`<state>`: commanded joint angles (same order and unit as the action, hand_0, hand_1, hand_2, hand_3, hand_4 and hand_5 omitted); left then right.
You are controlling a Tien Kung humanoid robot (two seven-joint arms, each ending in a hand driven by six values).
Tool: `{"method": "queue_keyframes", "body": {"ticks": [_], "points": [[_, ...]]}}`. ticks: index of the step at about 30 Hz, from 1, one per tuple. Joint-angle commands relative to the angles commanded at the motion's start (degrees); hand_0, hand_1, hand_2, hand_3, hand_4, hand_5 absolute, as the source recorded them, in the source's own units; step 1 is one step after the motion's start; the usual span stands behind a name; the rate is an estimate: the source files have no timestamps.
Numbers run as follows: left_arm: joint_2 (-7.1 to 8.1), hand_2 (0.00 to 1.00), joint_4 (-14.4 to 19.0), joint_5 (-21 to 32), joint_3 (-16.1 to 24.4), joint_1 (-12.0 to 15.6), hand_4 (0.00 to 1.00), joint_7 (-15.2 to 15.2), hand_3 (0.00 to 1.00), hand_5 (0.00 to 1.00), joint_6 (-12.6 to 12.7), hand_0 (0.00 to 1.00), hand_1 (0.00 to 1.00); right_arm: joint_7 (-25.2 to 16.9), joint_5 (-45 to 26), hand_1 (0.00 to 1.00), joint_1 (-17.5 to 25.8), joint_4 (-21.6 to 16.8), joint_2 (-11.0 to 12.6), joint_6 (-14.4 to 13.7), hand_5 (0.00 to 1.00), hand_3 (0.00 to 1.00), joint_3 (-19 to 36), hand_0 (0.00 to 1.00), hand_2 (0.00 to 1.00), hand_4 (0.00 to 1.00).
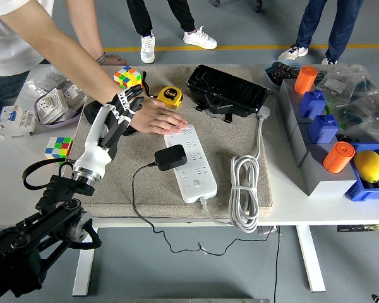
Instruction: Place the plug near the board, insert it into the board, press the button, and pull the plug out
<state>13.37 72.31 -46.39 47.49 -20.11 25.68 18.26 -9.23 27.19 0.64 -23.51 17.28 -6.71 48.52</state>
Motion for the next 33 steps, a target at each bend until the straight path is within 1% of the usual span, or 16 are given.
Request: {"method": "queue_keyframes", "body": {"ticks": [4, 5, 16, 17, 19, 22, 23, 24, 26, 28, 29, 30, 33], "points": [[0.17, 0.904, -0.1, 0.8, 0.5, 0.2, 0.894, 0.5, 0.857, 0.709, 0.0, 0.851, 0.865, 0.0, -0.2, 0.599, -0.1, 0.1, 0.0, 0.0, 0.286, 0.549, -0.4, 0.599, 0.55, 0.792], [0.2, 0.891, 0.0, 0.6, 0.5, 0.2, 0.904, 0.3, 0.854, 0.733, 0.0, 0.847, 0.852, 0.0, -0.3, 0.6, -0.1, 0.1, 0.1, 0.0, 0.286, 0.549, -0.4, 0.6, 0.55, 0.792], [0.65, 0.885, 0.2, 0.3, 0.5, 0.1, 0.898, -0.1, 0.851, 0.745, 0.1, 0.847, 0.846, 0.0, -0.2, 0.599, -0.2, 0.0, 0.3, 0.1, 0.286, 0.549, -0.8, 0.599, 0.55, 0.792], [0.7, 0.872, 0.3, 0.2, 0.5, 0.1, 0.898, -0.2, 0.841, 0.747, 0.1, 0.841, 0.827, 0.0, -0.2, 0.6, -0.2, 0.0, 0.3, 0.1, 0.287, 0.549, -0.8, 0.599, 0.549, 0.792], [0.85, 0.872, 0.6, -0.6, 0.4, 0.1, 0.898, -0.5, 0.841, 0.747, 0.0, 0.841, 0.827, -0.1, -0.1, 0.6, -0.2, -0.1, 0.5, 0.0, 0.287, 0.549, -0.9, 0.599, 0.549, 0.792], [1.21, 0.872, 1.6, -4.5, 0.4, 0.3, 0.898, -1.7, 0.841, 0.747, 0.2, 0.841, 0.827, -0.1, 0.0, 0.6, -0.1, -0.2, 0.5, 0.0, 0.287, 0.549, -0.9, 0.599, 0.549, 0.792], [1.39, 0.76, 2.2, -6.0, 0.4, 0.4, 0.899, -2.5, 0.821, 0.743, -0.1, 0.715, 0.714, 0.0, 0.1, 0.6, -0.1, -0.2, 0.6, 0.0, 0.287, 0.549, -0.9, 0.599, 0.549, 0.792], [1.65, 0.76, 3.0, -8.1, 0.3, 0.5, 0.899, -3.6, 0.821, 0.743, -0.5, 0.715, 0.714, 0.0, 0.1, 0.6, 0.0, -0.2, 0.6, 0.0, 0.287, 0.549, -0.9, 0.599, 0.549, 0.792], [1.9, 0.76, 3.9, -11.4, 0.2, 0.7, 0.899, -5.0, 0.821, 0.743, -1.0, 0.715, 0.714, 0.0, 0.1, 0.6, 0.1, -0.2, 0.6, 0.0, 0.287, 0.549, -0.9, 0.599, 0.549, 0.792], [2.33, 0.76, 5.6, -15.8, 0.4, 0.8, 0.899, -7.9, 0.821, 0.743, -2.8, 0.715, 0.714, 0.0, 0.2, 0.6, 0.1, -0.2, 0.5, 0.0, 0.287, 0.549, -0.8, 0.599, 0.549, 0.792], [2.45, 0.57, 6.2, -17.5, 0.4, 0.8, 0.833, -8.9, 0.806, 0.492, -3.2, 0.484, 0.58, 0.0, 0.2, 0.599, 0.1, -0.2, 0.5, 0.0, 0.287, 0.549, -0.8, 0.599, 0.549, 0.792], [2.56, 0.57, 6.8, -18.8, 0.5, 0.9, 0.833, -9.7, 0.806, 0.492, -3.7, 0.484, 0.58, 0.0, 0.2, 0.599, 0.1, -0.2, 0.4, 0.0, 0.287, 0.549, -0.7, 0.599, 0.549, 0.792], [3.18, 0.57, 9.6, -24.5, 0.7, 0.7, 0.833, -13.7, 0.806, 0.492, -5.9, 0.484, 0.58, 0.1, 0.3, 0.599, 0.1, -0.2, 0.4, 0.0, 0.287, 0.549, -0.5, 0.599, 0.549, 0.792]]}}
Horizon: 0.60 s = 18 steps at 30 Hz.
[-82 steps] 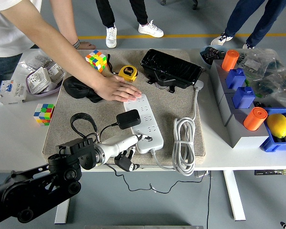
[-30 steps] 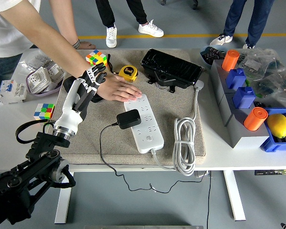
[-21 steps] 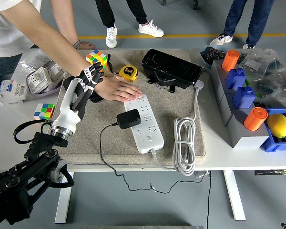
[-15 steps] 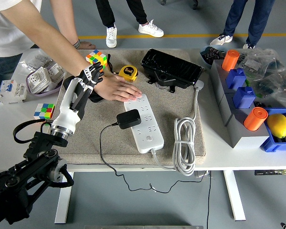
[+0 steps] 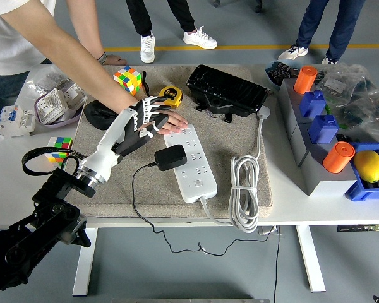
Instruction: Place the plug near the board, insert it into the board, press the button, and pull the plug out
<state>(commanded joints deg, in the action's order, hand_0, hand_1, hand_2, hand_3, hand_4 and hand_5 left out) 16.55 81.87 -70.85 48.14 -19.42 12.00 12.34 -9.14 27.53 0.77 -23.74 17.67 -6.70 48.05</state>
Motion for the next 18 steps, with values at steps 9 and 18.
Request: {"method": "queue_keyframes", "body": {"ticks": [9, 18], "points": [[1.51, 0.262, 5.7, -16.0, -2.2, -2.5, 0.69, -14.9, 0.957, 0.002, -11.8, 0.115, 0.164, 0.2, 0.1, 0.6, 0.1, -0.1, -0.1, 0.2, 0.288, 0.548, 0.3, 0.6, 0.549, 0.791], [1.43, 0.234, 4.5, -21.0, -7.6, -4.8, 0.729, -24.3, 0.941, 0.002, -16.3, 0.077, 0.1, 0.1, 0.4, 0.599, 0.0, -0.2, -0.1, 0.1, 0.288, 0.549, 0.9, 0.6, 0.55, 0.792]]}}
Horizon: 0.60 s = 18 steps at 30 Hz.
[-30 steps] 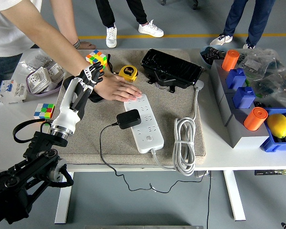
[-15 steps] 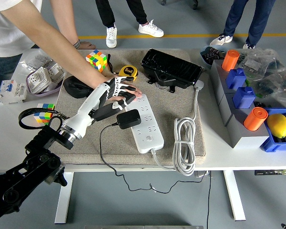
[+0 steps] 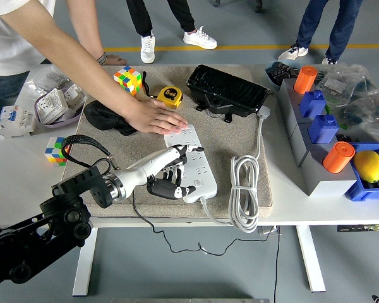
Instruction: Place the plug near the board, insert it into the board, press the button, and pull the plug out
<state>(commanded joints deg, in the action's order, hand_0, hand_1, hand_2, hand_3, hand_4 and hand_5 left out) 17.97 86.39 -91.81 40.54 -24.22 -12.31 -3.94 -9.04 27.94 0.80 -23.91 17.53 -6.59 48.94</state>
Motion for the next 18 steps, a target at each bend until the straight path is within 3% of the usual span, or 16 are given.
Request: {"method": "queue_keyframes", "body": {"ticks": [4, 18], "points": [[-0.19, 0.229, 0.3, -1.8, -1.6, -0.3, 0.745, -3.3, 0.906, 0.002, -2.2, 0.066, 0.101, 0.0, -0.1, 0.599, 0.2, 0.1, -0.1, 0.0, 0.288, 0.549, 0.1, 0.6, 0.55, 0.792], [-0.73, 0.233, -0.3, -2.6, -4.1, -0.4, 0.713, -4.7, 0.882, 0.002, -3.5, 0.06, 0.11, -0.1, -0.1, 0.599, 0.1, 0.0, -0.2, 0.0, 0.287, 0.549, 0.1, 0.6, 0.55, 0.792]]}}
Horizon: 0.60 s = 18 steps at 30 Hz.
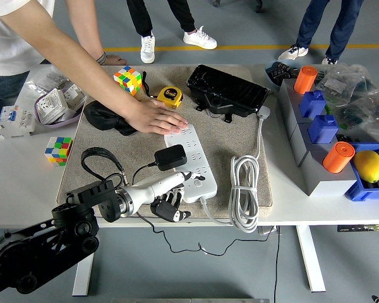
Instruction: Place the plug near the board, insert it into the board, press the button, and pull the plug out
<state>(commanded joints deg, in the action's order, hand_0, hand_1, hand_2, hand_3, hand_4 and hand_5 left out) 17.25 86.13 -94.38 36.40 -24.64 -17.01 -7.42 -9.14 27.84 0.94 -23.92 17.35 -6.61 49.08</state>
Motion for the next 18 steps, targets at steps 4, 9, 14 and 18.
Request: {"method": "queue_keyframes", "body": {"ticks": [4, 9, 14, 18], "points": [[-0.25, 0.232, -0.9, -0.2, -0.8, -0.4, 0.719, -0.3, 0.883, 0.002, -0.1, 0.06, 0.11, 0.0, 0.0, 0.599, 0.0, 0.0, 0.0, 0.0, 0.287, 0.549, 0.1, 0.6, 0.55, 0.791], [-0.6, 0.232, -2.0, -0.4, -1.3, -0.5, 0.718, -0.4, 0.882, 0.002, 0.1, 0.06, 0.11, 0.0, 0.1, 0.599, 0.1, -0.1, 0.1, 0.0, 0.286, 0.549, 0.2, 0.6, 0.55, 0.791], [-0.67, 0.232, -2.5, -0.7, -1.5, -0.5, 0.718, -0.5, 0.882, 0.002, 0.1, 0.06, 0.11, 0.0, 0.4, 0.599, 0.0, -0.4, 0.1, 0.0, 0.286, 0.549, 0.5, 0.6, 0.55, 0.791], [-0.86, 0.232, -2.8, -0.7, -1.5, -0.7, 0.725, -0.7, 0.883, 0.002, 0.2, 0.06, 0.109, 0.0, 0.5, 0.599, 0.0, -0.5, 0.1, 0.0, 0.286, 0.548, 0.7, 0.6, 0.55, 0.791]]}}
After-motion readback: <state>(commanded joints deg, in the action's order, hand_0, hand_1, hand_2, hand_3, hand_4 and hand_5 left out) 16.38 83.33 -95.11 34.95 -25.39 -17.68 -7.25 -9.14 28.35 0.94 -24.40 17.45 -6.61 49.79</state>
